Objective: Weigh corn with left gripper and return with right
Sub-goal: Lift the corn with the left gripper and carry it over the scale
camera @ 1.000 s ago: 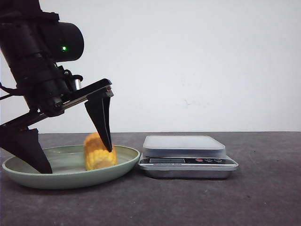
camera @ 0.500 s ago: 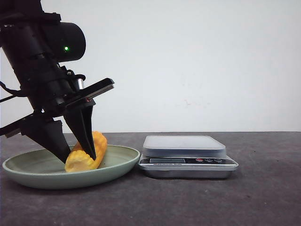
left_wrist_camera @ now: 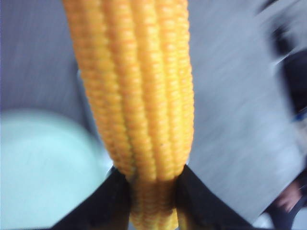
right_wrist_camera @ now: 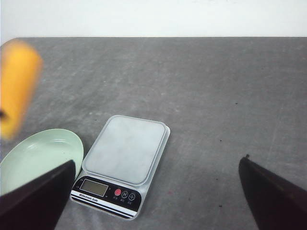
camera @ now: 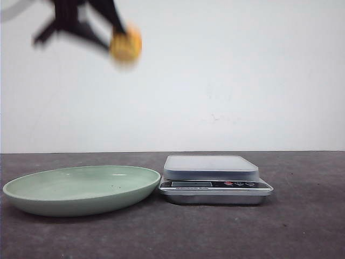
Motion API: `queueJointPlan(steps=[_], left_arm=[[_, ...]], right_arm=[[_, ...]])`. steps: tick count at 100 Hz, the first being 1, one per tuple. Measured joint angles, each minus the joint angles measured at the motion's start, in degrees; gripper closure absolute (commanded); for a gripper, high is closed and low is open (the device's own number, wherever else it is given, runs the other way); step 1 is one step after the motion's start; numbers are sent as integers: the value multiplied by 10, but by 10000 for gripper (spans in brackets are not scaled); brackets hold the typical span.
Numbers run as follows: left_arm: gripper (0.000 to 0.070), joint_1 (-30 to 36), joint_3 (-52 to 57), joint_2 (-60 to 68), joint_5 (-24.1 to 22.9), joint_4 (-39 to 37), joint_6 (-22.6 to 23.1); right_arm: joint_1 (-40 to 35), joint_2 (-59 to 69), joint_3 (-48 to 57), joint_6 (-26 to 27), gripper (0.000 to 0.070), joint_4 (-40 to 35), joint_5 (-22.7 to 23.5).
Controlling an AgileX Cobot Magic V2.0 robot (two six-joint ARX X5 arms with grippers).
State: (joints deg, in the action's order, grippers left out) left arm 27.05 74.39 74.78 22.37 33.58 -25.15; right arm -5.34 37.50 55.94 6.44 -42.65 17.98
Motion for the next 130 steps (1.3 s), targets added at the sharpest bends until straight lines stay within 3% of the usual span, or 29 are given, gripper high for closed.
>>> queueJointPlan(steps=[25,45,88,130], left_arm=[[698,0,142,-28,0,-2,1],[698,10,154,-11,-26,-25,0],[698,66,153,209,1,-16,-15],[698,108,153,378,12,-5,-65]], right_arm=[[-17,0,0,0,0,-1,0],[-29,0,0,0,0,-2,0],[-29,0,0,0,0,-2,0],[-29,0,0,0,0,-22,0]])
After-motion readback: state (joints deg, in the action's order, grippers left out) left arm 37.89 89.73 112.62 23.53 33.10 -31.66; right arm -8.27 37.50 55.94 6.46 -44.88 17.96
